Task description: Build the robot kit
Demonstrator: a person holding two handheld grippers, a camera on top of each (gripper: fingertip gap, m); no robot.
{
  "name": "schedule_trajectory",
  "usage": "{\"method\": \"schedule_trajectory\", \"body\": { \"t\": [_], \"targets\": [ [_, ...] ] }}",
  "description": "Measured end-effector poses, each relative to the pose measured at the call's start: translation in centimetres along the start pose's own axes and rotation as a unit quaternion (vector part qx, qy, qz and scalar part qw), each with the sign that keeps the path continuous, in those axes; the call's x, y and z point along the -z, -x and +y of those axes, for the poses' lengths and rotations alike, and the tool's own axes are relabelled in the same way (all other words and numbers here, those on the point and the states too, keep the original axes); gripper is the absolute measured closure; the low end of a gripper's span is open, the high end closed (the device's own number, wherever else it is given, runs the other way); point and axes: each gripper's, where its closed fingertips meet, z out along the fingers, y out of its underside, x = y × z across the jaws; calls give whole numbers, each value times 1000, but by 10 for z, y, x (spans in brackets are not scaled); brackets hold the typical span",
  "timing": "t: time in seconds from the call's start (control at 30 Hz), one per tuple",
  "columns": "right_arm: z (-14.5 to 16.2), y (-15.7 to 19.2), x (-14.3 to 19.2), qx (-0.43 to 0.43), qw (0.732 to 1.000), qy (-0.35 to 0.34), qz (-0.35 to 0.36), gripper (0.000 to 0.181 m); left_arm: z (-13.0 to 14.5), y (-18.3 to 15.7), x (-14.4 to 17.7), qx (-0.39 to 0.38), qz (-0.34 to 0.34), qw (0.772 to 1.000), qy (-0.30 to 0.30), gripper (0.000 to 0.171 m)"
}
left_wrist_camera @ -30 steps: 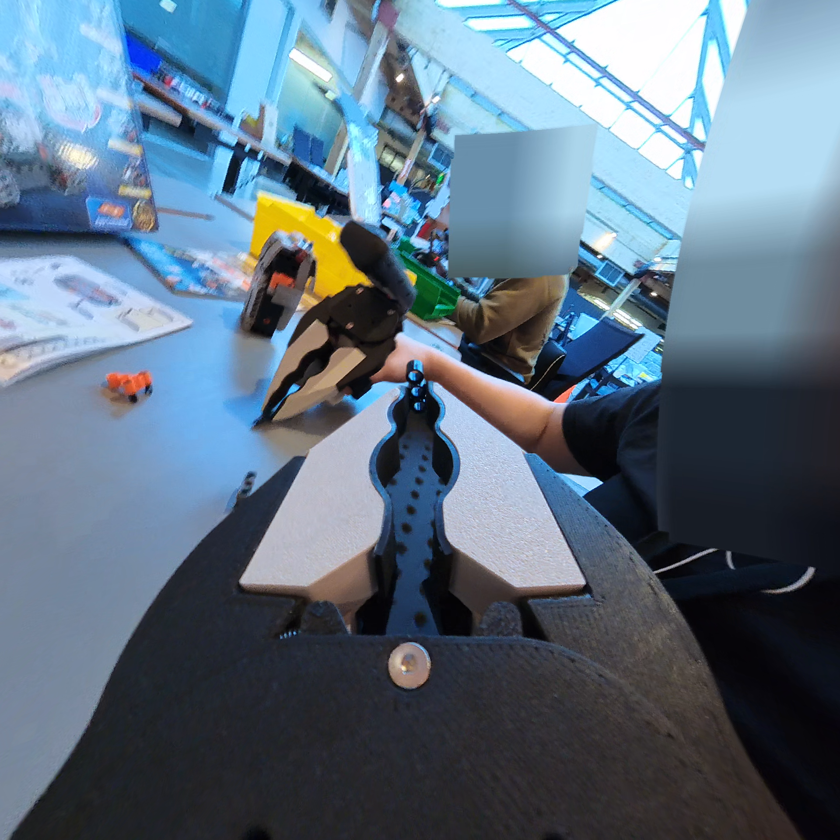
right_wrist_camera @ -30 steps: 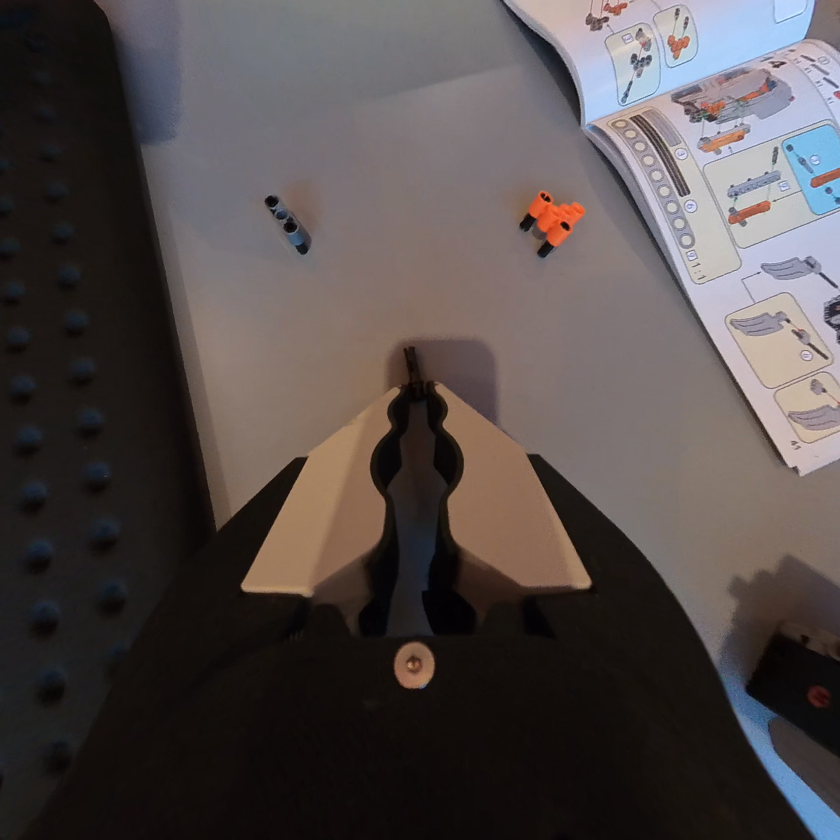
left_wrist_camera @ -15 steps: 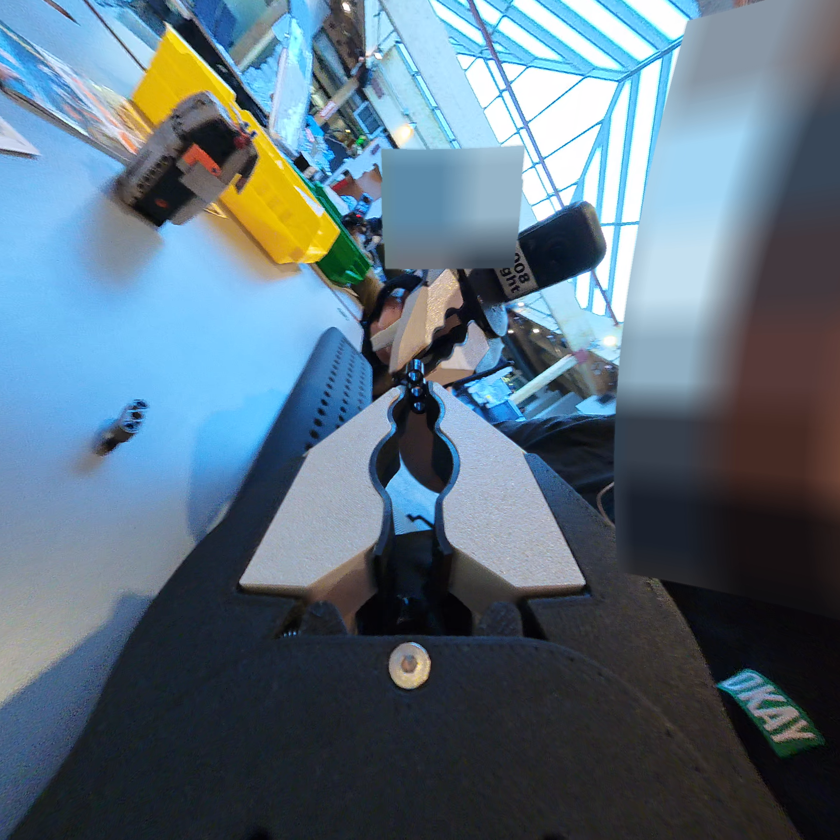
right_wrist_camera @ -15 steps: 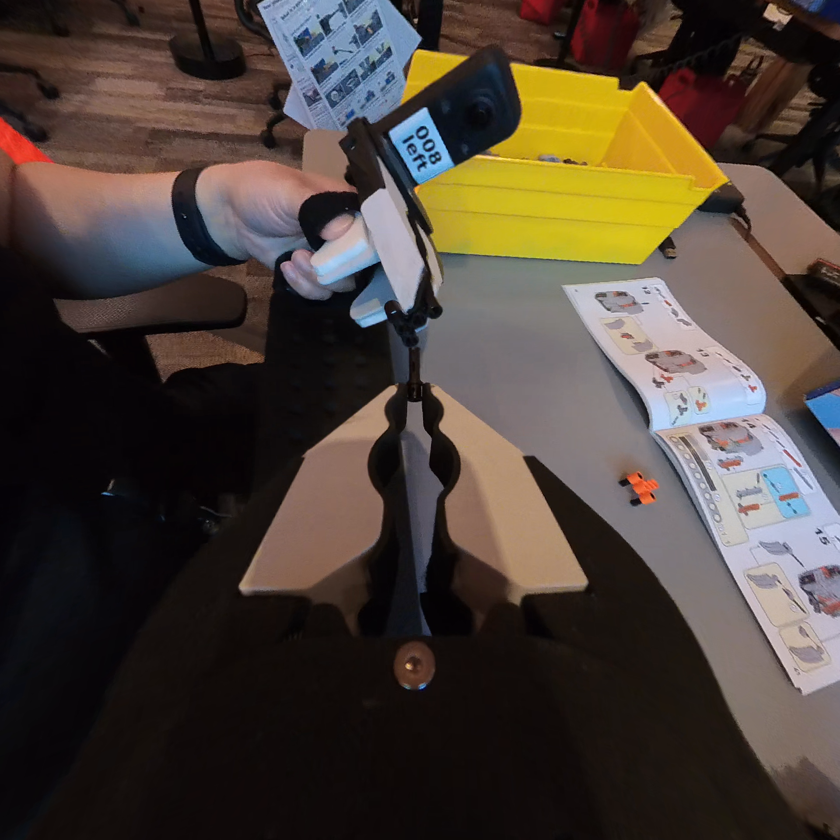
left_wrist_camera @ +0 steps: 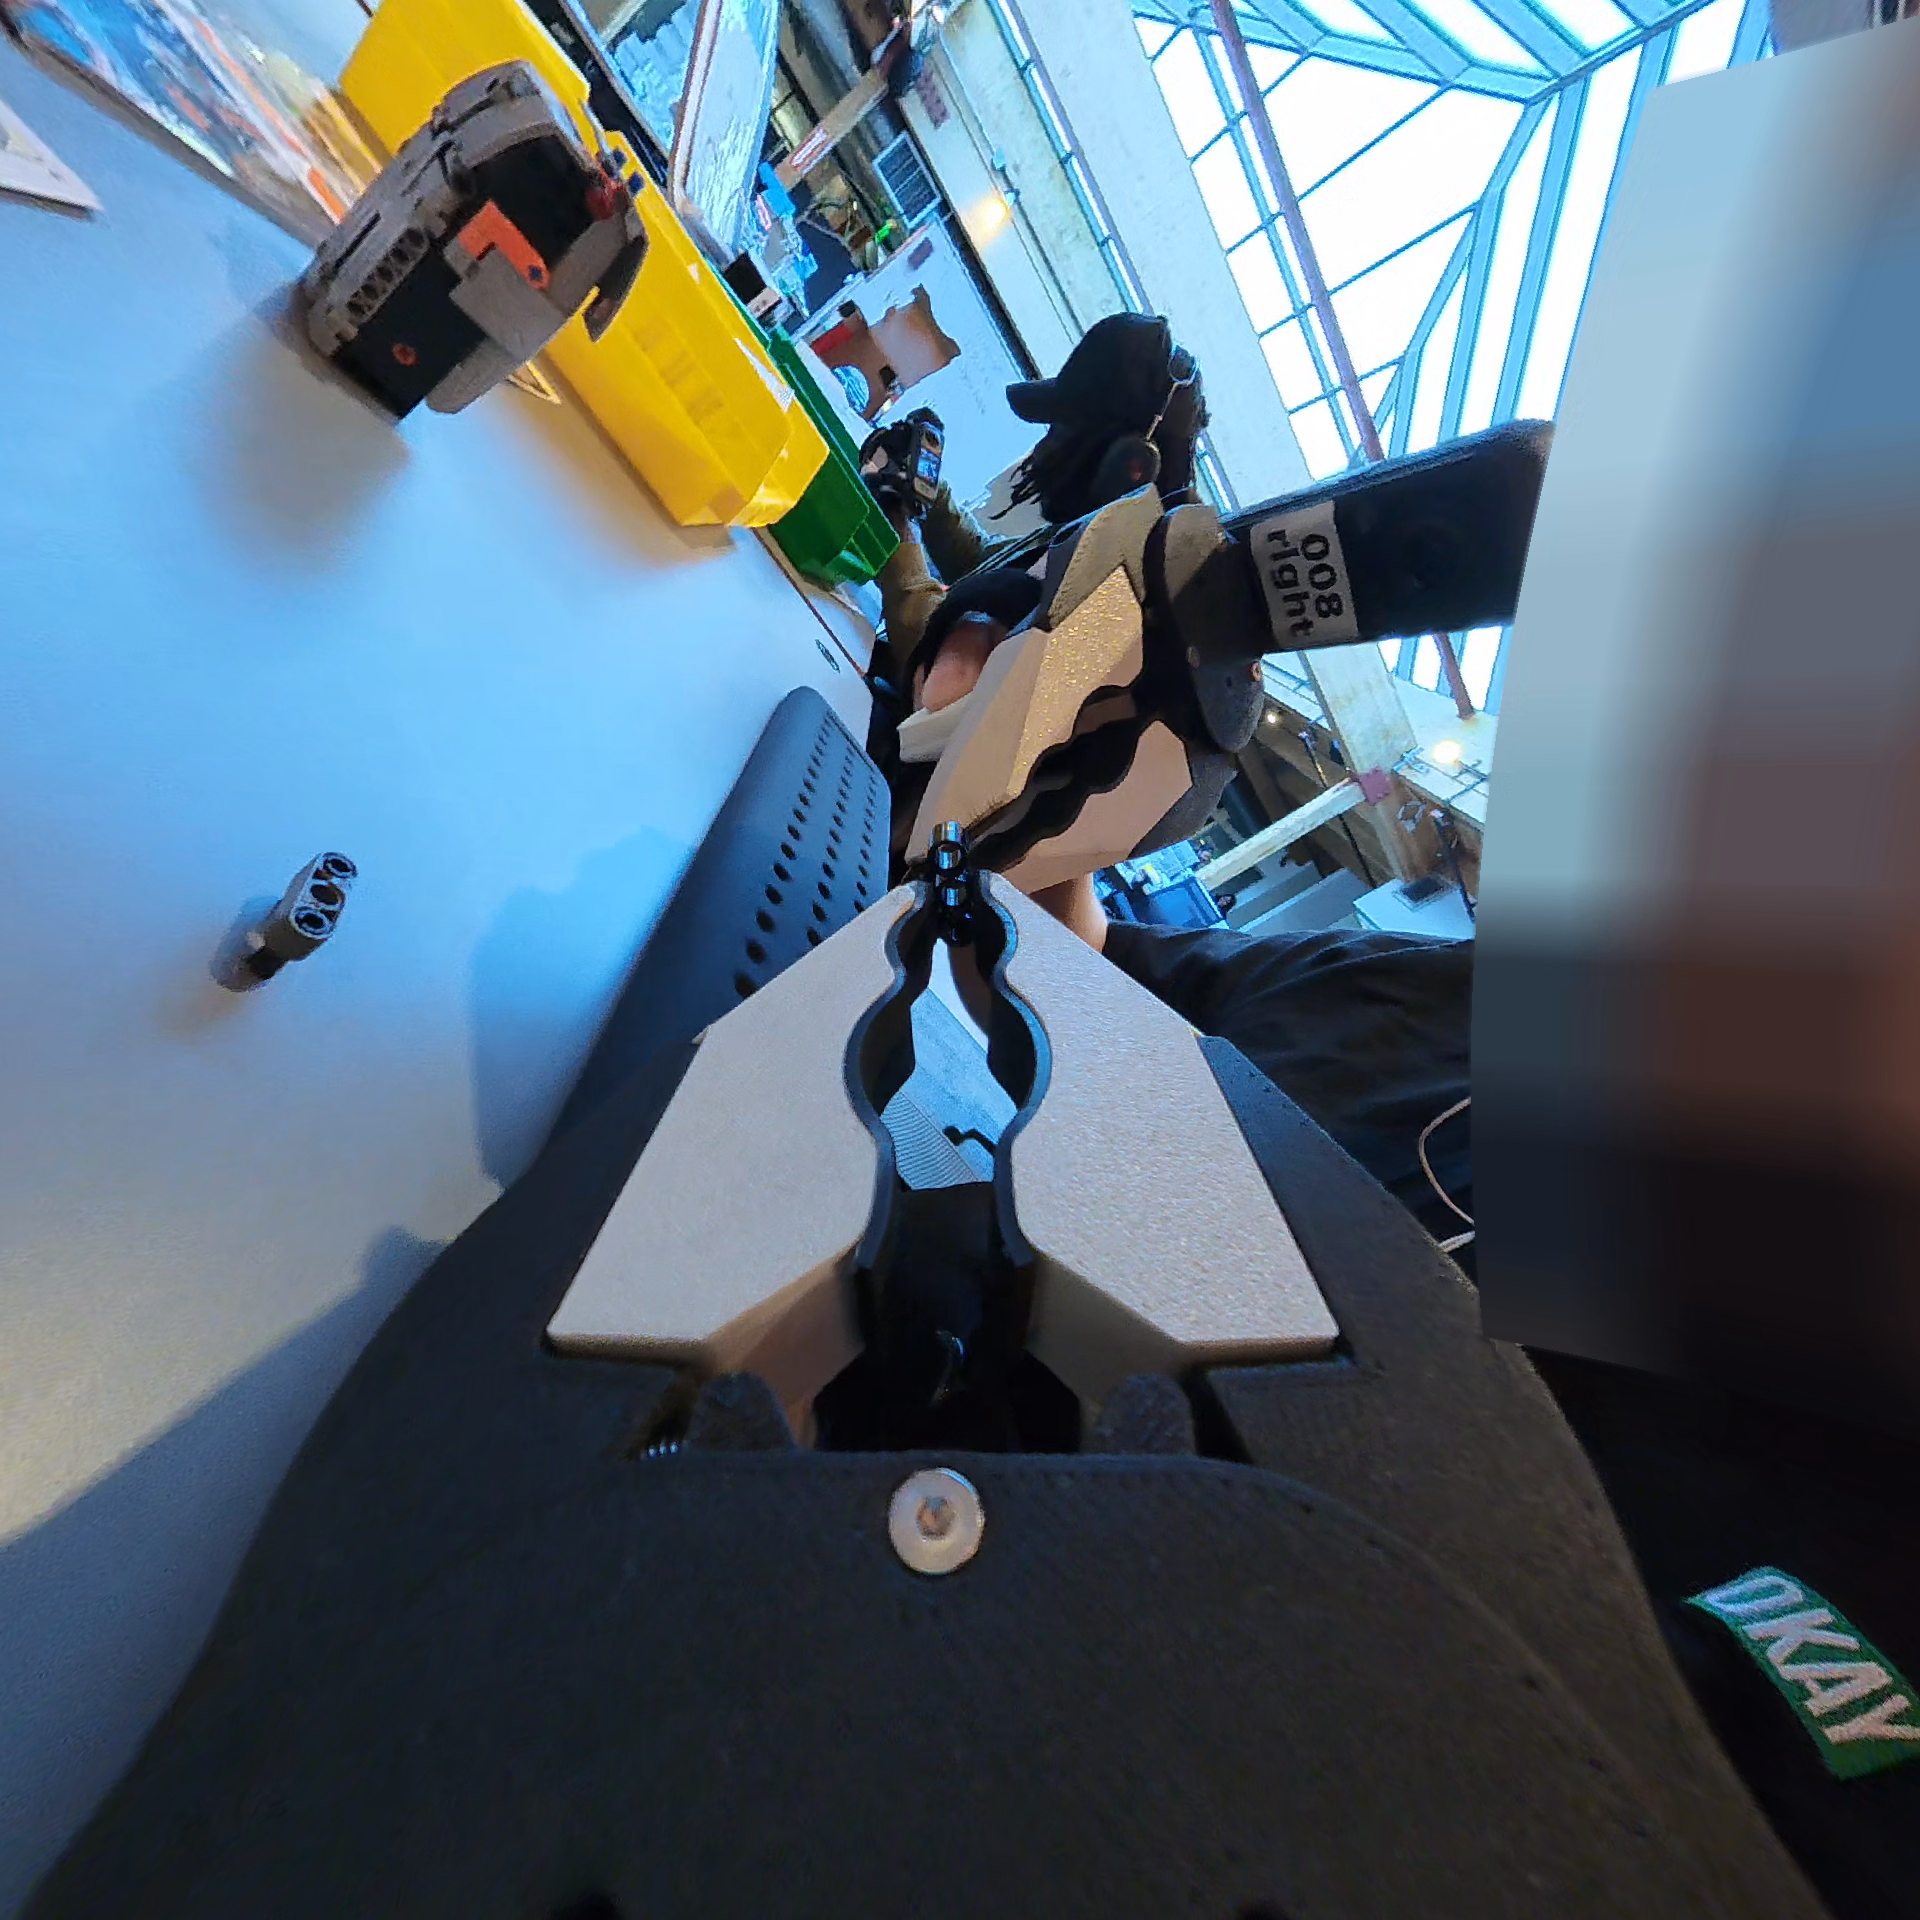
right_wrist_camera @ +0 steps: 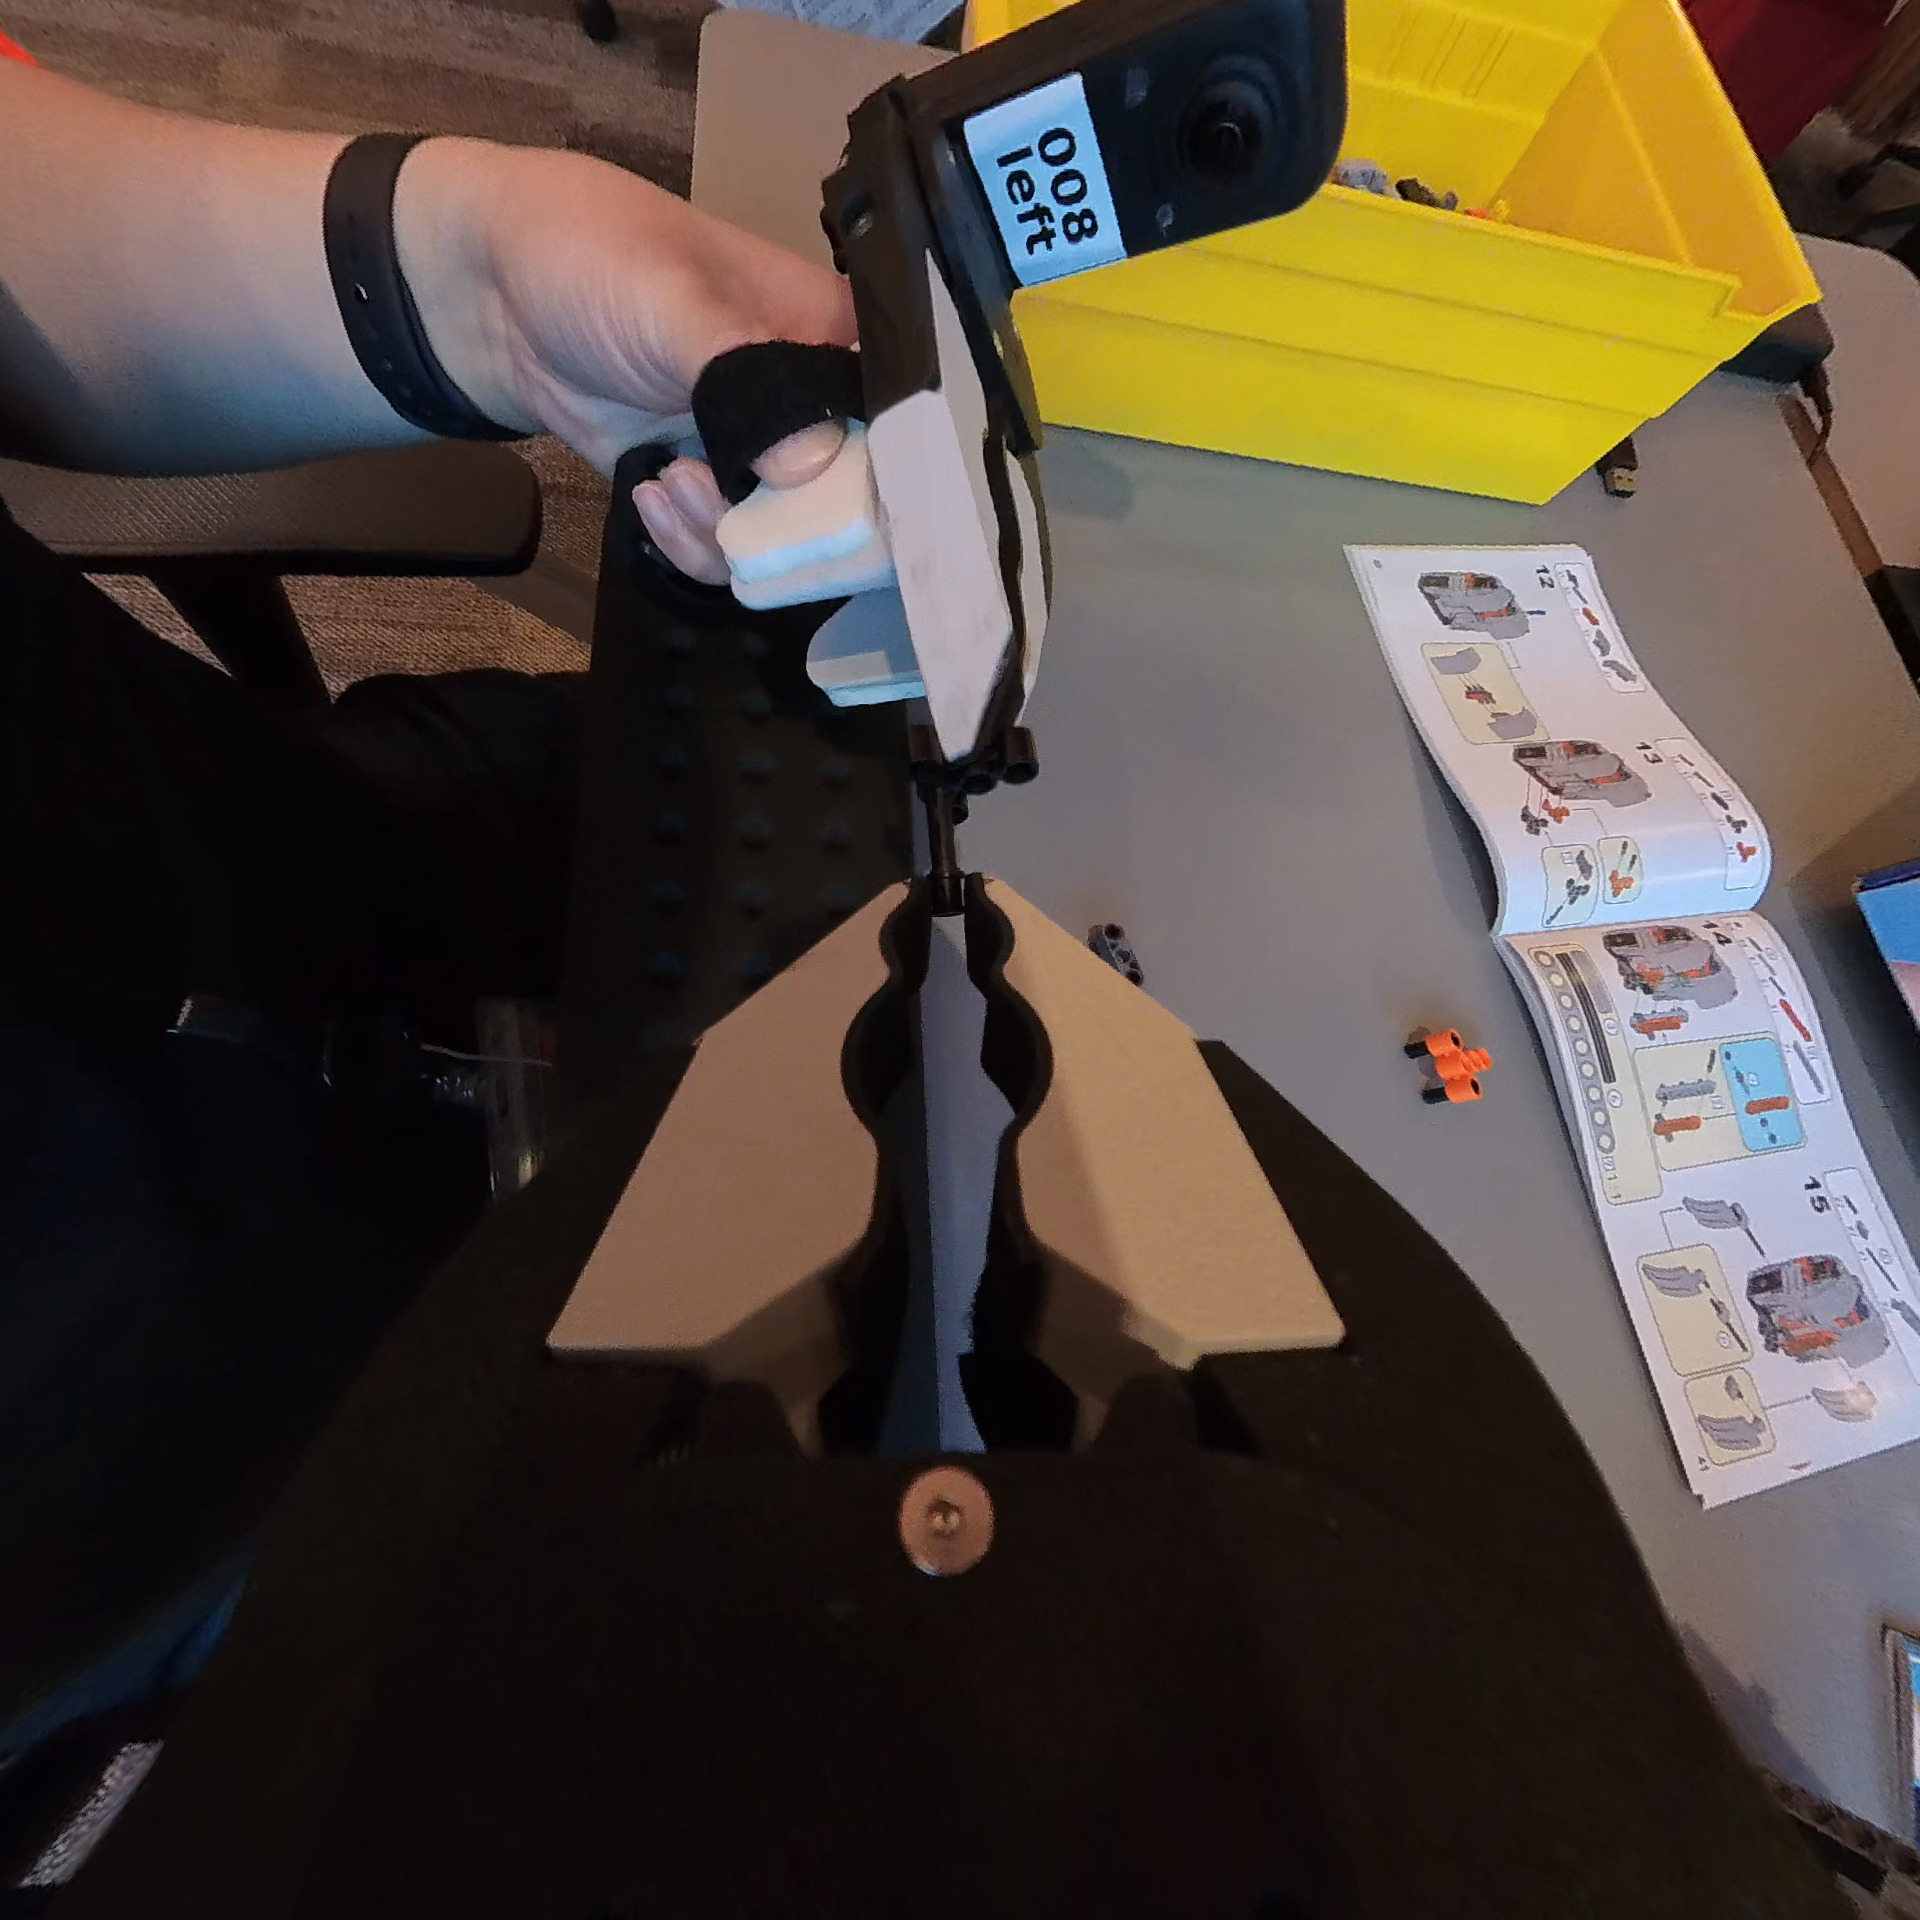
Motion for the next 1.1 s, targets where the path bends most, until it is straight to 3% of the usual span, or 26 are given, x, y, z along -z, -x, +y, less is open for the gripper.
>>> {"method": "schedule_trajectory", "body": {
  "t": [0.23, 0.37, 0.5, 0.73, 0.93, 1.1],
  "targets": [
    [6, -3, -2, -15, 1000, 22, 4, 176, 1, 11, -2, 8, -30, 999, 8, 168],
    [6, -8, -4, -15, 1000, 7, 19, 177, -4, 13, -3, 43, -21, 999, -18, 168],
    [8, -14, -4, 22, 997, 1, 70, 177, -7, 19, -3, 93, -8, 994, -48, 168],
    [13, -26, -7, 129, 974, 27, 184, 177, -15, 35, -3, 102, -44, 990, -88, 169],
    [8, -31, -4, 64, 978, -18, 199, 178, -24, 31, 0, 103, -27, 985, -133, 168],
    [12, -32, -6, 111, 967, 5, 228, 178, -21, 38, 0, 114, -41, 984, -132, 168]
  ]
}}
